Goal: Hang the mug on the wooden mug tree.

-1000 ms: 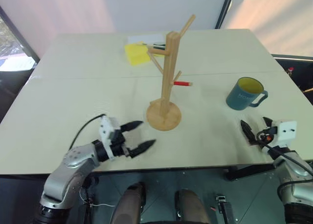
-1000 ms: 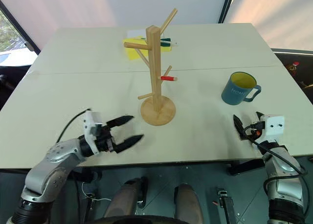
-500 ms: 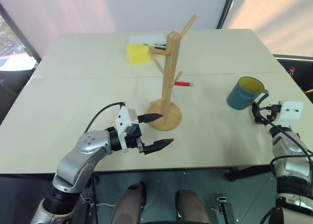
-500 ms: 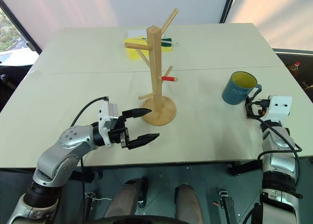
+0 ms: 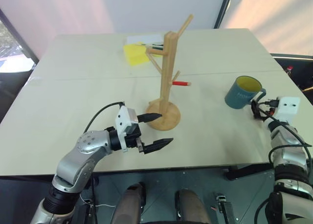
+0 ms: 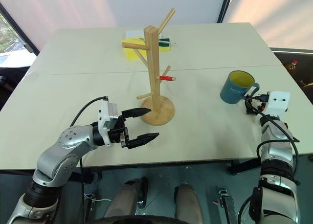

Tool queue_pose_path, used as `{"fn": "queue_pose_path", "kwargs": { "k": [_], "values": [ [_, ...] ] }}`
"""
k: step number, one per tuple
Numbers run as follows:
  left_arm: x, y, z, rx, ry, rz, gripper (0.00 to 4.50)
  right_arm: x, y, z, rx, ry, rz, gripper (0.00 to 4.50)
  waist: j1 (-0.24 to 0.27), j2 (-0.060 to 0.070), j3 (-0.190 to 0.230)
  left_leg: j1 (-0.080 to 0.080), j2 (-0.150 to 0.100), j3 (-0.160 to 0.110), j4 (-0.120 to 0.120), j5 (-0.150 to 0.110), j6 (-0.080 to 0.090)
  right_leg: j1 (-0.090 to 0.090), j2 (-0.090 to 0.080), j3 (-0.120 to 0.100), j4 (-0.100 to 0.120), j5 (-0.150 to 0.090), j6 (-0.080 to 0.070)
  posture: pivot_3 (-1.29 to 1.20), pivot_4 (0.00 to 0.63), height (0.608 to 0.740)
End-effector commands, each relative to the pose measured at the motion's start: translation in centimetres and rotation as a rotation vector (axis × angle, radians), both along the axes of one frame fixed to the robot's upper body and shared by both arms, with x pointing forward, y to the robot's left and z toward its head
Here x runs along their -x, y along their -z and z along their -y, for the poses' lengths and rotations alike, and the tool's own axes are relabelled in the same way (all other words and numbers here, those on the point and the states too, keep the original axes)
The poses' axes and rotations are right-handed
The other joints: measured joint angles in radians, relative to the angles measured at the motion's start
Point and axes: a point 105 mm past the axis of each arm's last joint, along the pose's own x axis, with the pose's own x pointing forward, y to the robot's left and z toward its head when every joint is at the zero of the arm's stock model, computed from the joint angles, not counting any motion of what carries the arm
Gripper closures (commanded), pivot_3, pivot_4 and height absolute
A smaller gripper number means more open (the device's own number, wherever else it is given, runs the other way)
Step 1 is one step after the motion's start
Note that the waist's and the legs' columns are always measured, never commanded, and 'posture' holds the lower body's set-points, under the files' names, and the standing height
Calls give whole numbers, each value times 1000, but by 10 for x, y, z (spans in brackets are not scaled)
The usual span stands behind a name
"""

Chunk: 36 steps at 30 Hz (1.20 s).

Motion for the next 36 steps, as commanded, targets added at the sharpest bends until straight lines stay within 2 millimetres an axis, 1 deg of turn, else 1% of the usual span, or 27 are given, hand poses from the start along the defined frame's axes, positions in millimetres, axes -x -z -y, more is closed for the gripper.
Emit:
{"fn": "queue_pose_path", "kwargs": {
  "k": [1, 3, 4, 6, 9, 13, 16, 18, 20, 23, 25, 26, 31, 33, 36],
  "values": [
    [1, -9, -2, 9, 2, 47, 0, -6, -18, 2, 15, -25, 50, 16, -1, 0, 0, 0, 0, 0, 0, 0, 0, 0, 0, 0, 0, 0, 0, 0, 150, 740],
    [1, -8, -2, 9, 0, 48, 0, -9, -17, 0, 2, -42, 49, 16, -6, 0, 0, 0, 0, 0, 0, 0, 0, 0, 0, 0, 0, 0, 0, 0, 150, 740],
    [1, -8, -2, 9, -1, 48, 0, -10, -17, -1, -5, -49, 49, 256, -8, 0, 0, 0, 0, 0, 0, 0, 0, 0, 0, 0, 0, 0, 0, 0, 150, 740],
    [1, -7, -3, 9, -5, 50, 0, -12, -17, -3, -16, -65, 49, 876, -12, 0, 0, 0, 0, 0, 0, 0, 0, 0, 0, 0, 0, 0, 0, 0, 150, 740],
    [0, -8, -6, 14, -23, 54, 0, -14, -17, -6, -36, -99, 56, 2332, -14, 0, 0, 0, 0, 0, 0, 0, 0, 0, 0, 0, 0, 0, 0, 0, 150, 740],
    [-2, -7, -9, 13, -38, 58, 0, -14, -19, -11, -63, -136, 78, 4410, -15, 0, 0, 0, 0, 0, 0, 0, 0, 0, 0, 0, 0, 0, 0, 0, 150, 740],
    [-2, -7, -11, 13, -45, 58, 0, -14, -22, -16, -76, -166, 93, 4462, -15, 0, 0, 0, 0, 0, 0, 0, 0, 0, 0, 0, 1, 0, 0, 0, 150, 740],
    [-3, -6, -14, 13, -53, 58, 0, -13, -25, -22, -71, -207, 105, 4462, -15, 0, 0, 0, 0, 0, 0, 0, 0, 0, 0, 0, 1, 0, 0, 0, 150, 740],
    [-4, -6, -17, 15, -67, 58, 0, -10, -30, -31, -18, -259, 108, 4462, -14, 0, 0, 0, 0, 0, 0, 0, 0, 0, 0, 0, 1, 0, 0, 0, 150, 740],
    [-7, -6, -24, 8, -95, 62, 0, -3, -40, -46, 120, -343, 109, 4462, -14, 0, 0, 0, 0, 0, 0, 0, 0, 0, 0, 0, 1, 0, 1, 0, 150, 740],
    [-10, -7, -32, 6, -125, 67, 0, 5, -51, -65, 217, -440, 123, 4462, -14, 1, 0, 0, 0, 0, 0, 0, 0, 0, 0, 0, 1, 0, 1, 0, 150, 740],
    [-12, -8, -36, 7, -142, 69, 0, 10, -58, -77, 276, -507, 133, 4462, -13, 1, 1, 0, 0, 0, 0, 0, 0, -1, 0, 0, 1, 0, 0, 0, 150, 740],
    [-22, -18, -65, 24, -214, 82, 0, 48, -86, -147, 554, -881, 134, 4462, -14, 3, 1, 0, 0, 0, 0, 0, 0, -1, 0, 0, 1, 0, 0, 0, 150, 740],
    [-25, -23, -72, 24, -225, 91, 0, 56, -93, -162, 624, -955, 127, 4462, -14, 2, 2, 0, 1, -1, 0, 0, 0, -1, -1, 0, 1, 0, 0, 0, 150, 740],
    [-29, -28, -78, 25, -233, 103, 0, 63, -99, -176, 700, -1015, 110, 4462, -9, 1, 1, 0, 1, -1, 0, 0, -1, 0, -2, -1, 0, 0, 0, 0, 150, 740]
  ]
}}
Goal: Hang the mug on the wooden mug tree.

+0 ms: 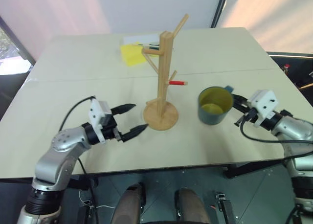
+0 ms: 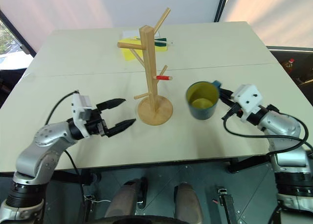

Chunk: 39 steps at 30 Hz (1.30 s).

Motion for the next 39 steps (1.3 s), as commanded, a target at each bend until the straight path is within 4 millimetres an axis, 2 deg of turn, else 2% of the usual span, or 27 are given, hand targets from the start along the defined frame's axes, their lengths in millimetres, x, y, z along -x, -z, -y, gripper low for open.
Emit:
{"fn": "queue_pose_path", "kwargs": {
  "k": [1, 5, 12, 19, 29, 33, 36, 39],
  "values": [
    [-1, -15, -5, 16, 5, 57, 0, 8, -14, -16, 72, -64, 24, 4462, 5, 0, 0, 0, 0, 0, 0, 0, 0, 0, 0, 0, -1, 0, 0, 0, 150, 740],
    [0, -21, -10, -8, 5, 70, 0, 10, -38, -40, 110, -125, 69, 4462, 3, -2, 2, -3, -1, 1, 0, 0, 0, -2, -2, 1, -2, 0, 0, 0, 150, 740],
    [16, -30, -8, -13, 77, 29, 0, 10, -55, -55, 134, -163, 76, 4462, 3, -3, 3, -4, -1, 0, -3, 0, 0, -4, -2, 1, -3, 0, 0, 0, 150, 740],
    [21, -31, -4, -9, 83, 19, 0, 8, -61, -65, 148, -190, 70, 4462, 1, -4, 3, -3, -1, 0, -3, 0, 0, -3, -3, 1, -3, 0, 0, 0, 150, 740],
    [21, -32, -1, -3, 86, 19, 0, -8, -54, -79, 171, -181, 63, 4462, 0, -4, 3, -3, -1, 0, -3, 0, 0, -4, -2, 1, -3, 0, 0, 0, 150, 740],
    [22, -33, 0, -1, 82, 22, 0, -14, -50, -78, 172, -163, 56, 4462, 0, -4, 3, -3, -1, 0, -3, 0, 0, -3, -2, 0, -3, 0, 0, 0, 150, 740],
    [21, -33, 0, 1, 78, 24, 0, -16, -49, -76, 167, -159, 54, 3504, 1, -4, 3, -3, -1, 0, -2, 0, 0, -3, -2, 0, -3, 0, 0, 0, 150, 740],
    [20, -33, -1, 7, 63, 25, 0, -18, -53, -67, 147, -129, 89, 2049, 0, -4, 3, -3, -1, 0, -2, 0, 0, -3, -2, 0, -3, 0, 0, 0, 150, 740]
  ]
}}
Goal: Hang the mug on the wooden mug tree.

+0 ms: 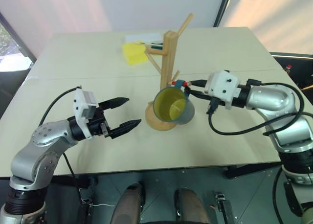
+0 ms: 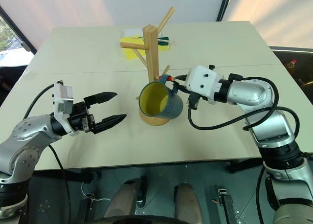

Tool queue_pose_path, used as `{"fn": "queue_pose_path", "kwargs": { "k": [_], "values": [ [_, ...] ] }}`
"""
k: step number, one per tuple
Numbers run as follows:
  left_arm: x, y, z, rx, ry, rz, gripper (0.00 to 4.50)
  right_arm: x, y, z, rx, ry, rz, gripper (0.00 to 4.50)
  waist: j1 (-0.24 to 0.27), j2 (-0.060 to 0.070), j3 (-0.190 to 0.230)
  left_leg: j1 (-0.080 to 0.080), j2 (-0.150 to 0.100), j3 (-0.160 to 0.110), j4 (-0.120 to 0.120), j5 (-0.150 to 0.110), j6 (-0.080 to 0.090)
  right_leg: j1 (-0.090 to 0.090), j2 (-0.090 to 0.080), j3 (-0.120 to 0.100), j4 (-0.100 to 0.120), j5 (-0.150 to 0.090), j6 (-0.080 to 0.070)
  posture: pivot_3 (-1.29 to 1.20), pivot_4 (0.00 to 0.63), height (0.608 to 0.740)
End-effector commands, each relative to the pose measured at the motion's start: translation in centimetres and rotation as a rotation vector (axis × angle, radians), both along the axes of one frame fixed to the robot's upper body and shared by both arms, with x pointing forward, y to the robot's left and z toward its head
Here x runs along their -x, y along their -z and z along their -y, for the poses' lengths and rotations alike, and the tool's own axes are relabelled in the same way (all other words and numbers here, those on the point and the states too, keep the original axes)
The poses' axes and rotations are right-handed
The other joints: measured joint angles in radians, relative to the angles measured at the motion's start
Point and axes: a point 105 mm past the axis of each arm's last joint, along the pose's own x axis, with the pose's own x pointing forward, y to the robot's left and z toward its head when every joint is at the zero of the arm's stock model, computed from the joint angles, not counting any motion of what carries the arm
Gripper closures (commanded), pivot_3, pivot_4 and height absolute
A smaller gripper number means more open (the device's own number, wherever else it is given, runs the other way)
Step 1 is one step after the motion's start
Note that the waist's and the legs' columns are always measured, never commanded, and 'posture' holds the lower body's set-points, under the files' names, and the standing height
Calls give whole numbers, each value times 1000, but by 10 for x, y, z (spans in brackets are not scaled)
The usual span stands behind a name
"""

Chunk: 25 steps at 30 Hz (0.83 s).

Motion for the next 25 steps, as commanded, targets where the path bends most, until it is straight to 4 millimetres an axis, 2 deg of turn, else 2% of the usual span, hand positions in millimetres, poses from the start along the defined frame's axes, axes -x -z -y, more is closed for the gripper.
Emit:
{"fn": "queue_pose_path", "kwargs": {
  "k": [1, 3, 5, 7, 10, 13, 17, 20, 25],
  "values": [
    [1, -9, 0, 14, -10, 42, 0, 0, -21, 11, -59, 23, 100, 1535, 0, 0, 0, 0, 0, 0, 0, 0, 0, 0, 0, 0, 0, 0, 0, 0, 150, 740],
    [-3, -7, -4, 35, -44, 31, 0, 1, -25, 18, -132, 31, 103, 1535, 1, 0, 0, 0, 0, 0, 0, 0, 0, 0, 0, 0, 0, 0, 0, 0, 150, 740],
    [-11, -3, -12, 61, -115, 14, 0, 1, -22, 35, -264, 64, 46, 1535, 3, -1, 0, 0, 0, 0, 0, 0, 0, 0, 0, 0, 0, 0, 0, 0, 150, 740],
    [-20, 2, -20, 95, -191, -4, 0, 0, -12, 56, -360, 116, -5, 1535, 5, -1, 0, 1, 0, 0, 0, 0, 0, 2, 1, 0, 0, 0, 0, 0, 150, 740],
    [-28, 14, -32, 100, -282, -22, 0, -3, -3, 75, -500, 189, -48, 1535, 11, -1, 0, 1, 0, 0, 1, 0, 0, 2, 1, -1, 1, 0, 0, 0, 150, 740],
    [-40, 35, -56, 93, -453, -43, 0, -4, 24, 90, -653, 268, -159, 1535, 13, 0, -1, 2, 0, 0, 1, 0, 0, 2, 1, 0, 2, 0, 0, 0, 150, 740],
    [-49, 69, -85, 71, -665, -80, 0, -4, 70, 87, -707, 348, -262, 1535, 16, 0, -1, 3, 1, 0, 0, 0, 0, 2, 2, 0, 2, 0, 0, 0, 150, 740],
    [-48, 88, -95, 51, -763, -94, 0, -8, 95, 83, -746, 399, -302, 1535, 15, 0, -1, 2, 1, 0, 0, 0, 0, 1, 1, 0, 2, 0, 0, 0, 150, 740],
    [-43, 99, -101, 76, -829, -96, 0, -13, 113, 76, -790, 425, -313, 1535, 20, 0, -1, 2, 0, 1, 1, 0, 0, 1, 1, 0, 2, 0, 0, 0, 150, 740]
  ]
}}
